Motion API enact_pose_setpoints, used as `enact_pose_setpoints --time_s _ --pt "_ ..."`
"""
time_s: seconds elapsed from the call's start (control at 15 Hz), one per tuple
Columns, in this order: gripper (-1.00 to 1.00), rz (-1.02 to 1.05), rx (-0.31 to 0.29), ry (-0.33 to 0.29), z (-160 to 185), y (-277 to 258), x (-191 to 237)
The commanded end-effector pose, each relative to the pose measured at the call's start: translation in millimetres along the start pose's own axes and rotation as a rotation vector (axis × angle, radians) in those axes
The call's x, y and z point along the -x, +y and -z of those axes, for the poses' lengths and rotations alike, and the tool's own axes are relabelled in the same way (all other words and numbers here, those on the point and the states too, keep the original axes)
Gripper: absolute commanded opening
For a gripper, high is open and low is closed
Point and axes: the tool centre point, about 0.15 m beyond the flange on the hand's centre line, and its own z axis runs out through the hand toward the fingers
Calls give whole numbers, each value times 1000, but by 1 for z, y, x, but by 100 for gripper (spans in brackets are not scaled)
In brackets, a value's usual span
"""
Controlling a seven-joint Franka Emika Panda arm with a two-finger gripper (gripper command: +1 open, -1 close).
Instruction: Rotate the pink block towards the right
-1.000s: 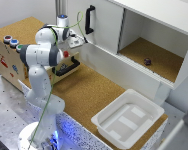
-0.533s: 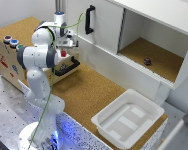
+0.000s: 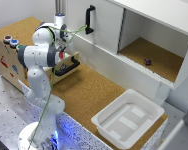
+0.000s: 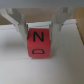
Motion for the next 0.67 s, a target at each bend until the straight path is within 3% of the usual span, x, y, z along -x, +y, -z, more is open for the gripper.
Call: enact_pose_setpoints --time_s 0.0,0.2,0.6 --pt "100 -58 13 25 14 -3 -4" --pt "100 -29 -9 15 6 -1 -4" --pt "100 -3 -20 158 100 64 21"
